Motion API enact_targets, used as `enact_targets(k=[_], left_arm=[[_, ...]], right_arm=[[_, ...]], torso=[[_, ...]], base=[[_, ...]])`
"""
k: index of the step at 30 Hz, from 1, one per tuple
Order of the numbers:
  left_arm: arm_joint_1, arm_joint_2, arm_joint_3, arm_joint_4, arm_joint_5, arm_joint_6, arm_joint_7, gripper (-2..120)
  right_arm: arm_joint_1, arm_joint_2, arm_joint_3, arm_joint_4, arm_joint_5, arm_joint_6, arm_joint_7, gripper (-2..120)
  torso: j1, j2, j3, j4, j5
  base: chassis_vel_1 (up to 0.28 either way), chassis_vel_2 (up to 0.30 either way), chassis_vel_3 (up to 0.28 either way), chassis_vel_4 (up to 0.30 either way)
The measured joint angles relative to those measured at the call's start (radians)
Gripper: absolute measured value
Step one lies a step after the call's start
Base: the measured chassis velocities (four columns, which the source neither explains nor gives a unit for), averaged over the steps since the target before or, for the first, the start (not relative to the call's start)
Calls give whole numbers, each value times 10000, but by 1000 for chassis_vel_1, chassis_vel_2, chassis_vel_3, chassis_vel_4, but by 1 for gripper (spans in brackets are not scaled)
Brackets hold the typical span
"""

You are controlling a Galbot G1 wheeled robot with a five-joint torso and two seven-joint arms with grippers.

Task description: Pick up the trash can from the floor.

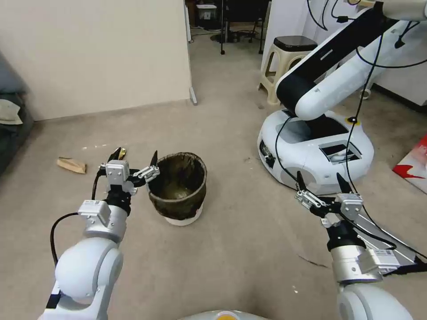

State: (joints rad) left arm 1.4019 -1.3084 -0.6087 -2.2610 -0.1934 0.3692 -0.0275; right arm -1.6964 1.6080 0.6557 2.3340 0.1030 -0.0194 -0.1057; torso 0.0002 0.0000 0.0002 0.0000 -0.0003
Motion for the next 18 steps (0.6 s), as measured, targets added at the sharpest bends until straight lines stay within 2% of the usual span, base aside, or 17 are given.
enact_targets(k=[1, 3, 4, 7, 8, 10, 11, 13, 14, 18], left_arm=[[0, 0, 0, 0, 0, 0, 0, 100], [-295, 242, -92, 420, -6, 663, 345, 100], [-295, 242, -92, 420, -6, 663, 345, 100], [-792, 626, -131, 1443, -13, 1085, 649, 100], [-792, 626, -131, 1443, -13, 1085, 649, 100], [-1269, 837, 71, 2130, -254, 1400, 726, 100], [-1269, 837, 71, 2130, -254, 1400, 726, 100], [-1940, 1005, 282, 2759, -613, 1953, 814, 100], [-1940, 1005, 282, 2759, -613, 1953, 814, 100], [-2811, 1164, 614, 3369, -942, 2708, 807, 100]], right_arm=[[0, 0, 0, 0, 0, 0, 0, 100], [33, 1, -22, -76, 0, -5, -48, 100], [33, 1, -22, -76, 0, -5, -48, 100], [185, 1, -79, -216, 0, -89, -203, 100], [185, 1, -79, -216, 0, -89, -203, 100], [226, 0, -86, -282, -1, -104, -264, 100], [226, 0, -86, -282, -1, -104, -264, 100], [251, 0, -93, -357, 0, -108, -306, 100], [251, 0, -93, -357, 0, -108, -306, 100], [259, 0, -87, -490, 0, -109, -315, 100]], torso=[[0, 0, 0, 0, 0], [-1, 0, -1, 0, 1], [-1, 0, -1, 0, 1], [-1, 0, -1, 3, 2], [-1, 0, -1, 3, 2], [-2, 0, -1, 3, 3], [-2, 0, -1, 3, 3], [-1, 0, -1, 0, 3], [-1, 0, -1, 0, 3], [-1, 0, -1, -1, 3]], base=[[-48, 81, 68, -63], [-24, 16, 16, -31], [0, 0, 0, 0], [0, 0, 0, 0], [0, 0, 0, 0], [0, 0, 0, 0], [0, 0, 0, 0], [0, 0, 0, 0], [0, 0, 0, 0], [0, 0, 0, 0]])
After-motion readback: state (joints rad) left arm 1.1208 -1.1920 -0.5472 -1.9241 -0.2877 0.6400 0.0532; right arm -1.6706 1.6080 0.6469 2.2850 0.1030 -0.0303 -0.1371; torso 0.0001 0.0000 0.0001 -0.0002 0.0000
